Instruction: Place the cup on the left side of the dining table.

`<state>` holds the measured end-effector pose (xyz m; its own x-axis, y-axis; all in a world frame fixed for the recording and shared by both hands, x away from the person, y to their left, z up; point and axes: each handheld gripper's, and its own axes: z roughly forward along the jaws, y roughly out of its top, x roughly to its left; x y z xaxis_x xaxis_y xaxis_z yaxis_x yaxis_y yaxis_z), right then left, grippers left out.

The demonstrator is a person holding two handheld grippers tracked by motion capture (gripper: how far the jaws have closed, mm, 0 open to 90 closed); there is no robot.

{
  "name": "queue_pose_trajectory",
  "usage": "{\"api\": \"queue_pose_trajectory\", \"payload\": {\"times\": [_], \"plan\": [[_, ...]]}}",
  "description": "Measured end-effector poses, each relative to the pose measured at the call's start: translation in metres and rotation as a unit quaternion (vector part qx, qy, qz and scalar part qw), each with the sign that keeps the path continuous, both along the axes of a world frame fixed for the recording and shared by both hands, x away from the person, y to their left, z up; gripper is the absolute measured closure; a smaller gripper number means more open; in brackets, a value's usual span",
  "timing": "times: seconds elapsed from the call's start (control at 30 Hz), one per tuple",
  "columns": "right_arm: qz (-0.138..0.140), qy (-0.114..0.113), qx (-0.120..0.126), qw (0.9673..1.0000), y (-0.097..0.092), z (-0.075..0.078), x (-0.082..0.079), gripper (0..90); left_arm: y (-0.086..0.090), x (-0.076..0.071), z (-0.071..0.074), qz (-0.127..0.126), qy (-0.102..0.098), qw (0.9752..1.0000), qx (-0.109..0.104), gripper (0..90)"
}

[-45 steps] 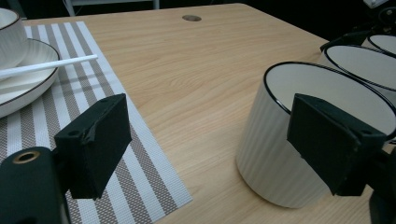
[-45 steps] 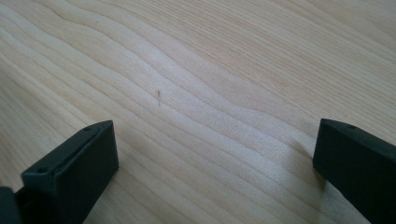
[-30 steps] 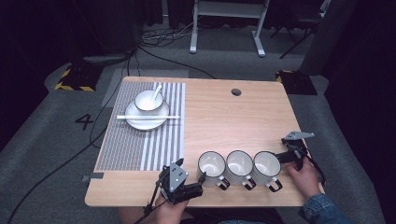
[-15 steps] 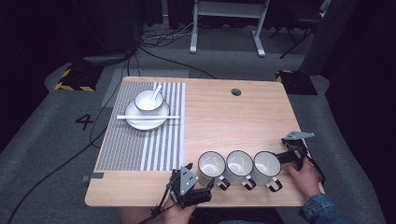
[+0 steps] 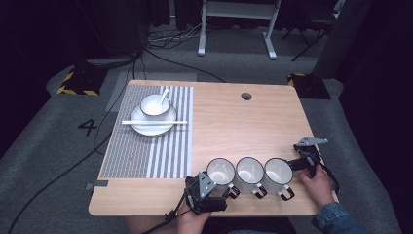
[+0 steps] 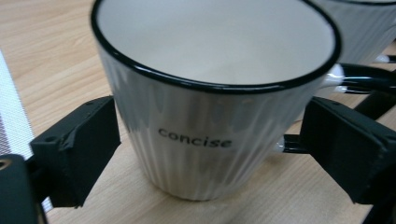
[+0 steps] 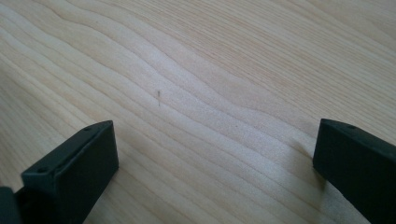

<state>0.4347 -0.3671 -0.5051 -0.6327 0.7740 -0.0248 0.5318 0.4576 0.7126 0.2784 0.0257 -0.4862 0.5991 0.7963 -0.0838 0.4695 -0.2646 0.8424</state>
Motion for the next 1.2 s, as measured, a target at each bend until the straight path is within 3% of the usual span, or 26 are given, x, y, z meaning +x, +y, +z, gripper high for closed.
{"api": "queue_pose_trajectory", "payload": {"times": [0.03,0.17,0.4,0.5,0.63,0.8,0.9,1.1,1.13,1.2], "plan": [[0.0,0.0,0.0,1.0,0.0,0.0,0.0,0.3,-0.002,0.006,-0.003,0.0,0.011,0.9999,-0.004,4.3],[0.0,0.0,0.001,1.0,0.0,0.0,0.0,0.3,-0.005,0.014,-0.006,-0.006,0.022,0.9997,-0.005,1.8],[0.0,0.0,0.0,1.0,0.0,0.0,0.0,0.3,-0.009,0.021,-0.009,-0.008,0.02,0.9998,0.004,0.7],[0.0,0.0,0.0,1.0,0.0,0.0,0.0,0.2,-0.011,0.025,-0.012,-0.013,0.025,0.9996,-0.003,0.3],[0.0,0.0,0.0,1.0,0.0,0.0,0.0,0.3,-0.014,0.03,-0.012,-0.02,0.036,0.9991,0.009,0.2],[0.0,0.0,0.0,1.0,0.0,0.0,0.0,0.3,-0.016,0.033,-0.012,-0.028,0.034,0.9989,0.018,1.1],[0.0,0.0,0.0,1.0,0.0,0.0,0.0,0.3,-0.015,0.034,-0.012,-0.032,0.034,0.9988,0.013,1.1],[0.0,0.0,0.0,1.0,0.0,0.0,0.0,0.3,-0.017,0.031,-0.012,-0.021,0.019,0.9994,0.018,2.5],[0.0,0.0,-0.001,1.0,0.0,0.0,0.0,0.3,-0.017,0.03,-0.011,-0.022,0.021,0.9992,0.028,3.0],[0.0,0.0,0.0,1.0,0.0,0.0,0.0,0.2,-0.017,0.029,-0.011,-0.021,0.024,0.9991,0.028,3.1]]}}
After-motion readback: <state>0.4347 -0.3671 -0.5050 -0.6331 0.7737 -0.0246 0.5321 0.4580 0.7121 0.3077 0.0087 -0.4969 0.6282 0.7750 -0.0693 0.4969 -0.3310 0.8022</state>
